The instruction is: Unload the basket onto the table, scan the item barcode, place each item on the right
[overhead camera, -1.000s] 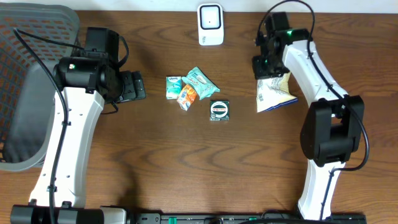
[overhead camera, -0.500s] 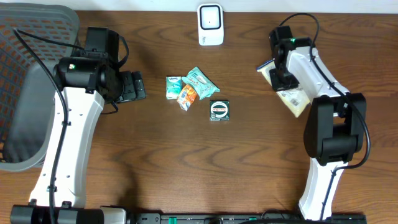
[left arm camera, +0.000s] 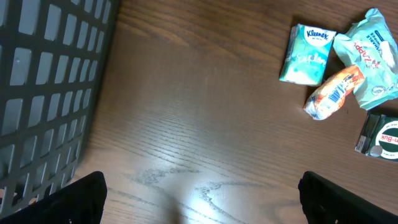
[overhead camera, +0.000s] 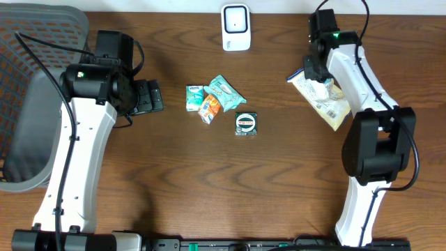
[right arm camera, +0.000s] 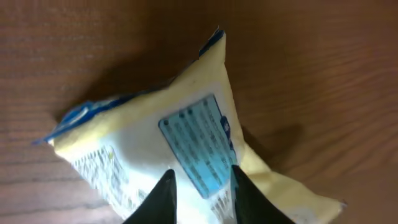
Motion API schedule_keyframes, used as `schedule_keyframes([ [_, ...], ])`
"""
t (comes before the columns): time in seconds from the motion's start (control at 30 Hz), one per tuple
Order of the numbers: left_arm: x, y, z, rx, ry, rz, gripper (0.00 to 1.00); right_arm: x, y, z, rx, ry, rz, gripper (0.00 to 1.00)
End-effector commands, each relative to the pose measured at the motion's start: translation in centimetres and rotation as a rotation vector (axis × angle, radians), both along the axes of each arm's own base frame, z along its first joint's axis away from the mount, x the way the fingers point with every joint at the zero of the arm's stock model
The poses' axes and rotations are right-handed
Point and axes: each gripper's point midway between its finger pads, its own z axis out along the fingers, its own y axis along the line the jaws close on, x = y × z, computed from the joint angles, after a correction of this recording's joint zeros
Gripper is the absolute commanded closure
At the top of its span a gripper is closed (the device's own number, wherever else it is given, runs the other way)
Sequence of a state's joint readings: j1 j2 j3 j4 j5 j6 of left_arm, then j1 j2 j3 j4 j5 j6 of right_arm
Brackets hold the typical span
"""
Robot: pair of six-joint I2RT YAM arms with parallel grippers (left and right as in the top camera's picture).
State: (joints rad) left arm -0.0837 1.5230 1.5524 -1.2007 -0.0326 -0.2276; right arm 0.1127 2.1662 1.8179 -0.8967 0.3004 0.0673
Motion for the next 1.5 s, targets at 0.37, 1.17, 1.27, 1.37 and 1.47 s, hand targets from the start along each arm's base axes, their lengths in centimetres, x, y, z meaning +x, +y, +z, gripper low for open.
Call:
schedule_keyframes([
  [0.37, -0.1, 0.3, -0.1, 0.014, 0.007, -0.005, 0.02, -1.4, 12.7, -1.5, 0.537, 0.013, 0.381, 0.88],
  [1.17, -0.1, 0.3, -0.1, 0.014, 0.007, -0.005, 0.02, 5.9, 0.6, -1.8, 0.108, -0.273, -0.032, 0.74],
  [1.27, -0.1, 0.3, -0.1, 0.014, 0.007, -0.005, 0.02, 5.5, 2.7, -2.6, 0.220, -0.230, 0.033, 0.77],
  [1.37, -0.1, 0.3, -0.1, 0.014, 0.007, -0.005, 0.02, 3.9, 8.2, -3.0, 0.439, -0.148, 0.242, 0.77],
  [1.47, -0.1, 0.3, -0.1, 0.014, 0.007, -0.005, 0.02, 1.5, 12.3, -2.9, 0.609, -0.063, 0.361, 0.76],
])
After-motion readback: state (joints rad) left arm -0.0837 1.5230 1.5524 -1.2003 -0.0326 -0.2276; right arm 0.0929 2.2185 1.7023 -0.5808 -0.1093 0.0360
